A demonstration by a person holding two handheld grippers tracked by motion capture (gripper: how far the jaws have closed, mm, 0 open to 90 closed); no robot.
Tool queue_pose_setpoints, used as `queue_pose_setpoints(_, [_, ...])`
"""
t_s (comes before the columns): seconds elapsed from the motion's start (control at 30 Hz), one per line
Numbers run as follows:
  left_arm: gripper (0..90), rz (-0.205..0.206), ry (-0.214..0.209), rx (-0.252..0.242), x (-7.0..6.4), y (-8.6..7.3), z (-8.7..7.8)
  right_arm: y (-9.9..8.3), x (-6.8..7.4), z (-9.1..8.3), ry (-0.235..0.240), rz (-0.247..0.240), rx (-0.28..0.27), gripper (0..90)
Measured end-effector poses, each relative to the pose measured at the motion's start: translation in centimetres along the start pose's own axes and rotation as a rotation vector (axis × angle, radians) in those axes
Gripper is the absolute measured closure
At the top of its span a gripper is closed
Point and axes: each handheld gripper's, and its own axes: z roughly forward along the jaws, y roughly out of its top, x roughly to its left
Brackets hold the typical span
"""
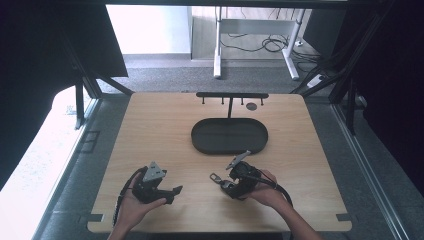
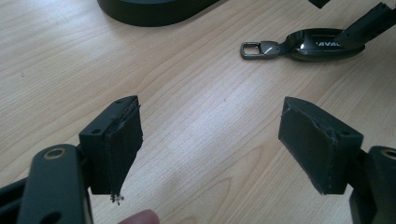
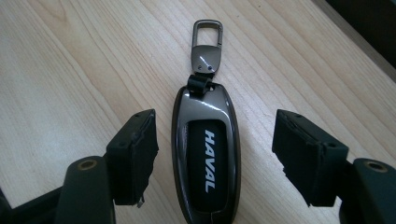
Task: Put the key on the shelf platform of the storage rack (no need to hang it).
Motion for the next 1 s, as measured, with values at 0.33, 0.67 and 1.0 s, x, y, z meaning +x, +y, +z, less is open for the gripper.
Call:
queue_pose_setpoints(0.33, [22.1, -0.001, 0.001, 0.001, 0.0, 0.0, 0.0, 0.2, 0.1, 0.7, -0.015, -0.009, 0.018, 30.2])
queue_pose_setpoints(0.67, [22.0, 0.001, 0.000, 0.006, 0.1, -0.1, 0.1, 0.1, 0.1, 1.6, -0.008, -0.013, 0.044, 30.6])
queue_pose_setpoints(1.0, [22.0, 0.004, -0.001, 0.012, 0.1, -0.2, 0.2, 0.1, 0.2, 2.3, 0.001, -0.018, 0.075, 33.3])
